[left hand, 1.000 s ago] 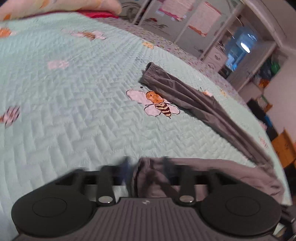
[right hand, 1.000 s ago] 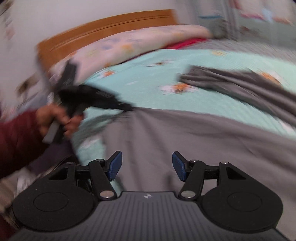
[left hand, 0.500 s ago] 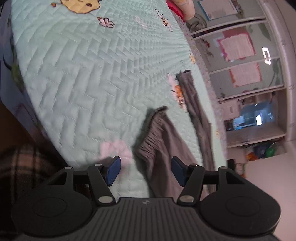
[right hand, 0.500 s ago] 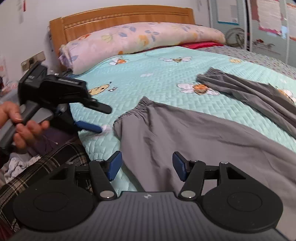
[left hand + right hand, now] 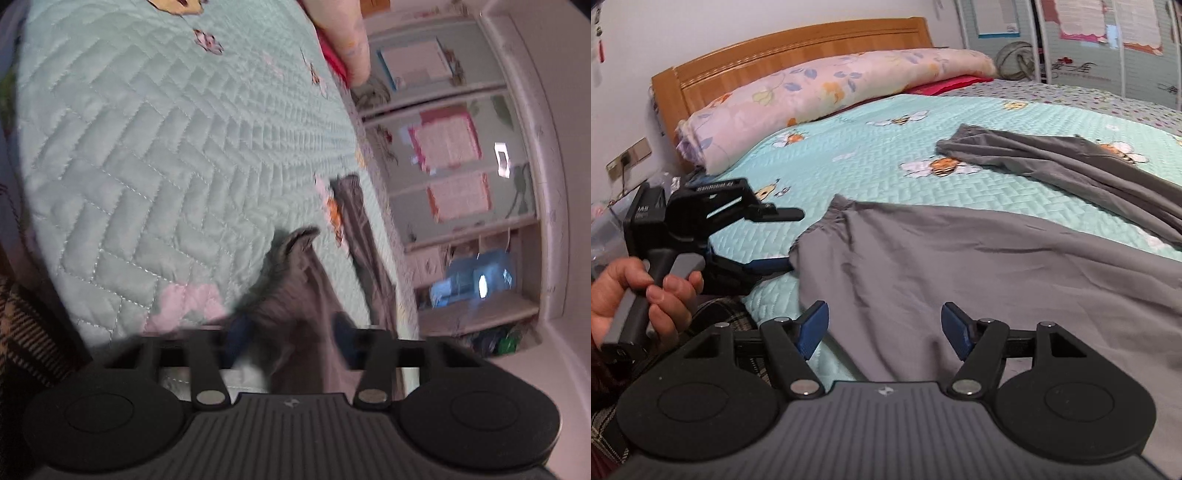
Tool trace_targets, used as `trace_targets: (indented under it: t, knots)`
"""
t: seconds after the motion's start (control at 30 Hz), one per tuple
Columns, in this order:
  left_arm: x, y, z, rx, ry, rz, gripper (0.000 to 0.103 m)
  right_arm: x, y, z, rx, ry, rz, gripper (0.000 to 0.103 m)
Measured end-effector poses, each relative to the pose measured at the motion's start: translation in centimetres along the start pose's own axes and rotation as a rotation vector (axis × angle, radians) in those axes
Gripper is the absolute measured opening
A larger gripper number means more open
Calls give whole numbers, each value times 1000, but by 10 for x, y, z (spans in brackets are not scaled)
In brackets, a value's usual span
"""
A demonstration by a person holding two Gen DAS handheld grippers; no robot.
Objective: Fold clothes
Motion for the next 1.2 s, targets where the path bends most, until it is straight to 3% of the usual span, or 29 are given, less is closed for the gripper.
trace_targets:
  t: [0.1, 0.17, 0.23, 0.33, 0.63, 0.73, 0.83, 0.97, 1.0, 1.2]
  knots:
    - [9, -8, 2, 16, 12, -1, 16, -4, -4, -13, -37, 19, 2, 68]
    - [21, -21, 0, 58, 71, -25, 7, -11, -4, -20, -40, 47, 26, 68]
    - [34, -34, -3, 99, 130, -48, 7, -19, -5, -20, -13, 82, 47, 68]
    - [35, -31, 3, 100, 112, -12, 7, -29, -1, -12, 25, 90, 75, 68]
    - [24, -25, 12, 87, 45, 13, 25, -26, -1, -10, 58, 93, 80, 69]
    - [24, -22, 6, 80, 61, 15, 38, -8, 3, -10, 82, 87, 55, 69]
    - [23, -18, 1, 78, 90, 19, 42, 24, 16, 1, 91, 26, -9, 69]
    - [21, -16, 0, 111, 131, 32, 37, 69, 49, 24, 123, -104, -66, 69]
    - [21, -15, 0, 121, 143, 36, 31, 78, 60, 30, 130, -134, -66, 69]
    - [21, -13, 2, 153, 159, 42, 25, 114, 119, 52, 226, -198, 5, 69]
Point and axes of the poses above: each gripper's, at about its wrist camera, not at the fingertips, and y roughly the way its jaws point, z to its left, x to its top, the point moved 9 cm from there along y, roughly the way its jaws point, and after that the axes turned 15 degrees about -x, right-handed, at the moved point
